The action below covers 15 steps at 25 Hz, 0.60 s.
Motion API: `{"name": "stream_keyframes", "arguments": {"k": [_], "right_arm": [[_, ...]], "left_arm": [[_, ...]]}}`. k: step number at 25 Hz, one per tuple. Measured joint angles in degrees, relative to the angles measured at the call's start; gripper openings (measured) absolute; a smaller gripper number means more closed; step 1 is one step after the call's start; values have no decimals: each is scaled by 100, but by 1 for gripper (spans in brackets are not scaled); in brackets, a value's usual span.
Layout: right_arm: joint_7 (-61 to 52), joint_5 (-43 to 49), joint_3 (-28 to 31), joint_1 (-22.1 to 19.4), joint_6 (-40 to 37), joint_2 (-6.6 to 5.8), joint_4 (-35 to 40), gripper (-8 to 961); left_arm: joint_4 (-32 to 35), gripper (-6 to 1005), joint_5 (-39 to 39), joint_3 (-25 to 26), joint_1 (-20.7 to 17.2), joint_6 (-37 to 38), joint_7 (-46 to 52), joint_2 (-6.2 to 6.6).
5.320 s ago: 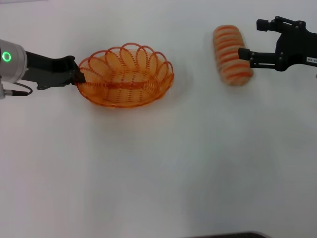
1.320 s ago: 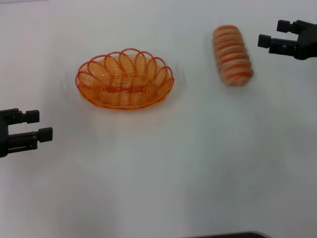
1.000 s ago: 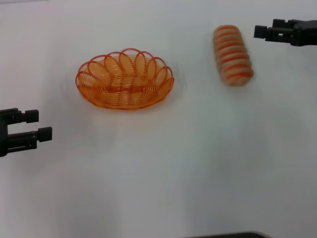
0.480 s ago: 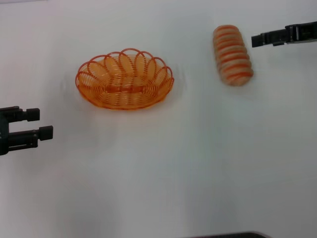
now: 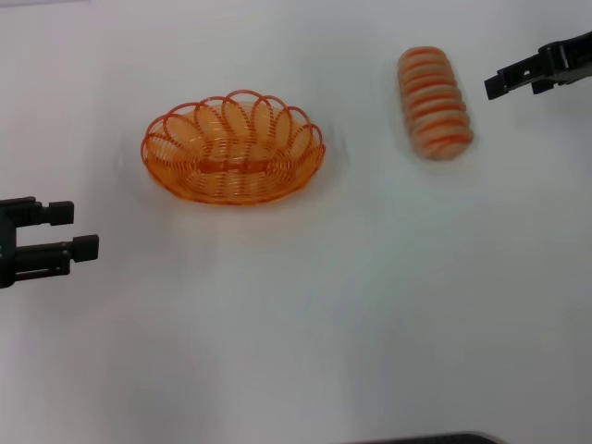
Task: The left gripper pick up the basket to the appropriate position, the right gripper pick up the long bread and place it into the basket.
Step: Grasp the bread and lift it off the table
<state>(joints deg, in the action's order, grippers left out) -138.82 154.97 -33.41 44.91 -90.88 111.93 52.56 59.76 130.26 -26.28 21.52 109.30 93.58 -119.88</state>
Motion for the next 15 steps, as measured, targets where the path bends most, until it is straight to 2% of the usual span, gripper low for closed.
{"name": "stream_keyframes", "arguments": {"k": [6, 15], "right_arm": [[-251, 531, -116, 295, -5, 38, -17, 870], [-897, 638, -716, 555, 370, 156, -62, 859]], "left_arm": [[2, 698, 0, -16, 10, 9, -6, 0], [1, 697, 0, -17, 52, -17, -7, 0]]}}
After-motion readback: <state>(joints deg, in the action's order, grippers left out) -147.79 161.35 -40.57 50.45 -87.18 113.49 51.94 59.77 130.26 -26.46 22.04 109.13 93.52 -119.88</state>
